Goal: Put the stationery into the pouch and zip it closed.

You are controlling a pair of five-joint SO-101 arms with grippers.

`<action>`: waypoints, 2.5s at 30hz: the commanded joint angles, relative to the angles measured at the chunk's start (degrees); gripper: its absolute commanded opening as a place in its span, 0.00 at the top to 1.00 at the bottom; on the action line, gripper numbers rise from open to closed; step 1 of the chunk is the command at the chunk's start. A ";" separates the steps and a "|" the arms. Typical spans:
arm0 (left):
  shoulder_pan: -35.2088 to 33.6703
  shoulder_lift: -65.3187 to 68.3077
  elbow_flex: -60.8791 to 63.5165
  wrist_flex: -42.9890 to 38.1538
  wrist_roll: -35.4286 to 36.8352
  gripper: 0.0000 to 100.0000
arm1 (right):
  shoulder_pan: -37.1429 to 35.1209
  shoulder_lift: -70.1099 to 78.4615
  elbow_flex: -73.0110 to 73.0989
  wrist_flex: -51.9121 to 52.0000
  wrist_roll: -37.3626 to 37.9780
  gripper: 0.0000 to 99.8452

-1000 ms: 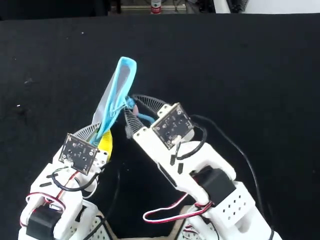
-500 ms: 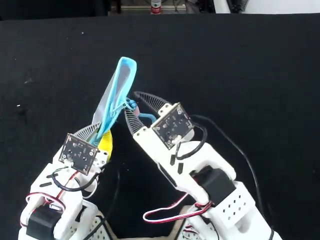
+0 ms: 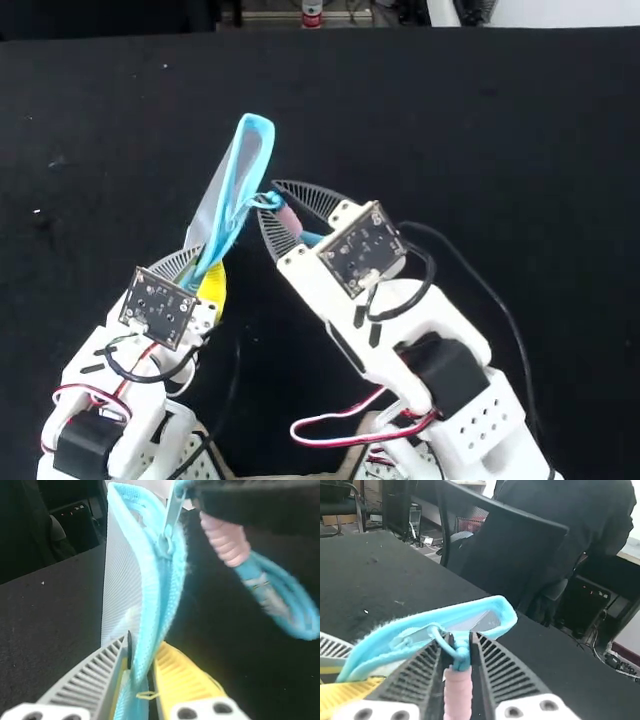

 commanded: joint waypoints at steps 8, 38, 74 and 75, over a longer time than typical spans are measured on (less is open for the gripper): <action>0.40 0.35 0.04 0.79 0.09 0.97 | 2.64 6.73 -4.70 -2.64 -0.26 0.99; 0.40 0.35 -0.31 2.73 -0.26 0.97 | 11.78 21.14 -16.22 -1.41 -7.91 0.99; 0.48 0.35 -0.13 2.73 -0.18 0.97 | 17.85 48.84 -40.22 4.40 -9.14 0.99; 0.48 0.35 -0.13 2.73 -0.18 0.97 | 17.85 48.66 -40.22 5.45 -9.14 0.99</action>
